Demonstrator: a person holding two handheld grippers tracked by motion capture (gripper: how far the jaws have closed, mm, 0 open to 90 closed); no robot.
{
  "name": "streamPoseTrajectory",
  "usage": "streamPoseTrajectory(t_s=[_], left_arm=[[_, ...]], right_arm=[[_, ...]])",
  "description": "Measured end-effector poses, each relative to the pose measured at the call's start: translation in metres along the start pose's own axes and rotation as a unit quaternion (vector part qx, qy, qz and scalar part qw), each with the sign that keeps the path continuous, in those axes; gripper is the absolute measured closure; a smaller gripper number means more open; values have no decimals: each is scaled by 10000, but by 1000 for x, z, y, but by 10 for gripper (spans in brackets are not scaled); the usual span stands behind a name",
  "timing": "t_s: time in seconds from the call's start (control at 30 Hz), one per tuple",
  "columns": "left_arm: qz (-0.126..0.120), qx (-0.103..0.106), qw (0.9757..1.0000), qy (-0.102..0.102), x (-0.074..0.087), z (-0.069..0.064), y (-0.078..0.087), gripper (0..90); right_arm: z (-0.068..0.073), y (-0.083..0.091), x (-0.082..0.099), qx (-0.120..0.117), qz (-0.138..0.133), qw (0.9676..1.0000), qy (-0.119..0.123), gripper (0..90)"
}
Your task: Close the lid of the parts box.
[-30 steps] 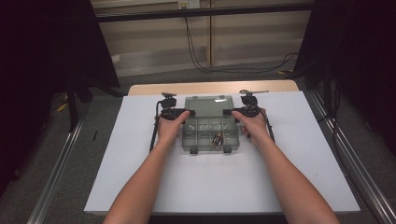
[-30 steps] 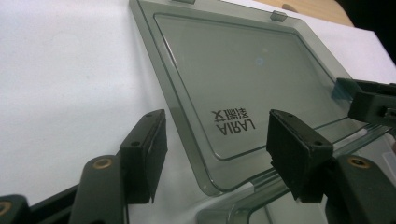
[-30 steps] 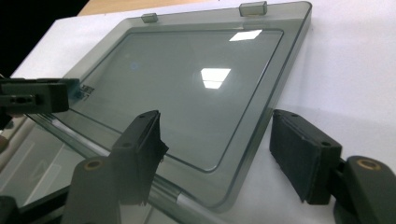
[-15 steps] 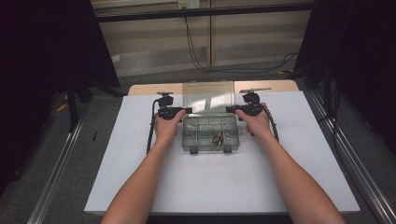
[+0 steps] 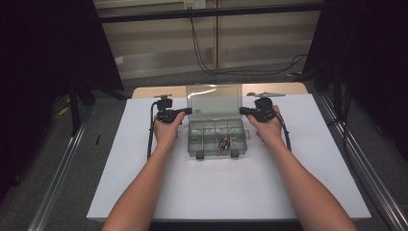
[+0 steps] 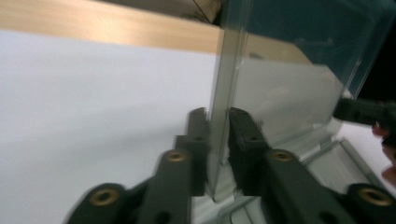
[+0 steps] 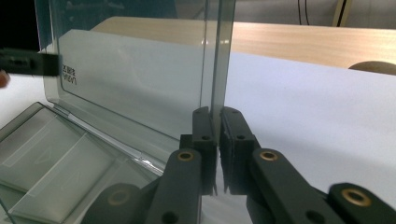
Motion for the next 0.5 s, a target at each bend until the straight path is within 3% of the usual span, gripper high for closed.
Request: streamPoseTrajectory(t_s=[0.07, 0.33, 0.5], left_arm=[[106, -44, 9999, -124, -2, 0, 0, 805], [-260, -108, 9993, -243, -23, -4, 4, 784], [-238, -271, 9986, -380, -25, -5, 4, 821]], right_arm=[[1, 1, 1, 18, -68, 10000, 26, 856], [3, 3, 2, 65, -184, 9994, 287, 854], [3, 3, 2, 58, -178, 9994, 286, 850]])
Point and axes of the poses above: each handheld gripper's, and its own axes: y roughly backward along the jaws, x roughly out of its underside, z roughly to its left, the point moved 8 cm from there along -y, roughly forward along the jaws, and after that the axes turned 9 degrees about -y, right-handed, at the moved point
